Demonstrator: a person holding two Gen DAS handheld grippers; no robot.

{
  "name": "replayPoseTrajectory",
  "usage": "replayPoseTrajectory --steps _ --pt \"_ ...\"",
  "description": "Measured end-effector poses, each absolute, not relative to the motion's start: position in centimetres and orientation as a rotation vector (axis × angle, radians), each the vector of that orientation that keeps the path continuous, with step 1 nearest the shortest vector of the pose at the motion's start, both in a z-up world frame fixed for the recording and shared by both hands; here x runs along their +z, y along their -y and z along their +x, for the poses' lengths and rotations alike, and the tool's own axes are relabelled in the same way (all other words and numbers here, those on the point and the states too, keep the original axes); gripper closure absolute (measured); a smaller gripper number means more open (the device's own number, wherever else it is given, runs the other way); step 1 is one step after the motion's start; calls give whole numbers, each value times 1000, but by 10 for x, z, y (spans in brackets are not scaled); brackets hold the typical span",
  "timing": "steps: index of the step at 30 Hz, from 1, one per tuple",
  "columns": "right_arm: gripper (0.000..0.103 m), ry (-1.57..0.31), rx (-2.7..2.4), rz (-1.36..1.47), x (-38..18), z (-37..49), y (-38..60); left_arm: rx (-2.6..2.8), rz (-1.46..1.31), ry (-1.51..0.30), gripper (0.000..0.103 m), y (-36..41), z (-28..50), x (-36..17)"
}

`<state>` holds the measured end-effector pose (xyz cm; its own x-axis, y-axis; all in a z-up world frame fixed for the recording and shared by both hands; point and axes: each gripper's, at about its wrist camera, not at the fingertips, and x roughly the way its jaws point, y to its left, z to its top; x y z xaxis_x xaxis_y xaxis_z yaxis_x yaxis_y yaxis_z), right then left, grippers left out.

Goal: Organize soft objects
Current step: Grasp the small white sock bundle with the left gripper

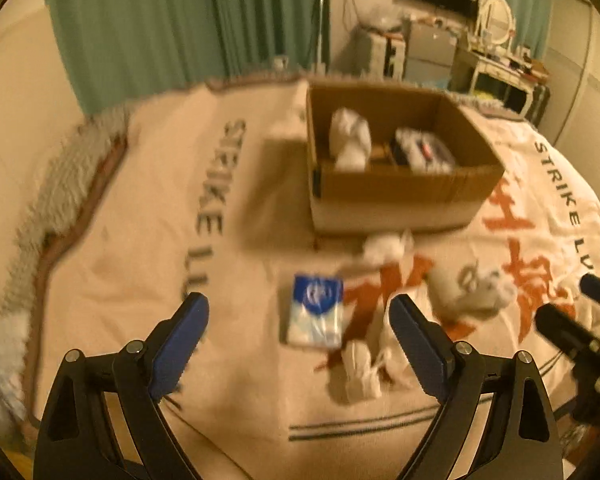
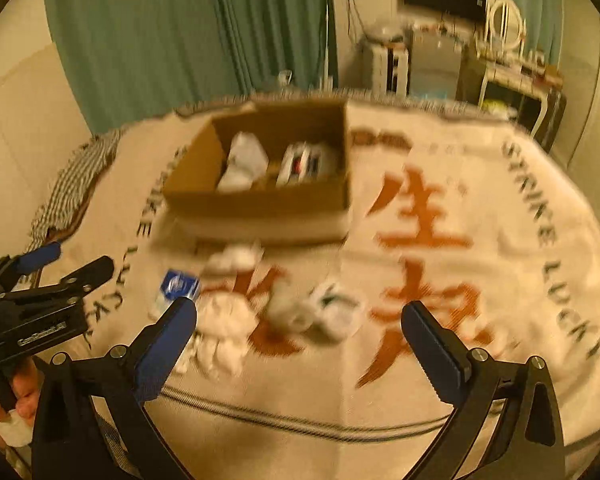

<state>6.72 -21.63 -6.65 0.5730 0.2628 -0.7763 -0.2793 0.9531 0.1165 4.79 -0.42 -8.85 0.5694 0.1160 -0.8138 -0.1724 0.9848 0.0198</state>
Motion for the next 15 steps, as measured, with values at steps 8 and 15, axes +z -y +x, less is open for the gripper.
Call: replayPoseTrajectory --steps 8,15 --pt "0 -1018 302 -45 -112 72 197 52 -92 -1093 20 15 38 -147" --pt "0 -1047 273 -32 -124 84 190 -55 -107 -1137 44 30 48 -172"
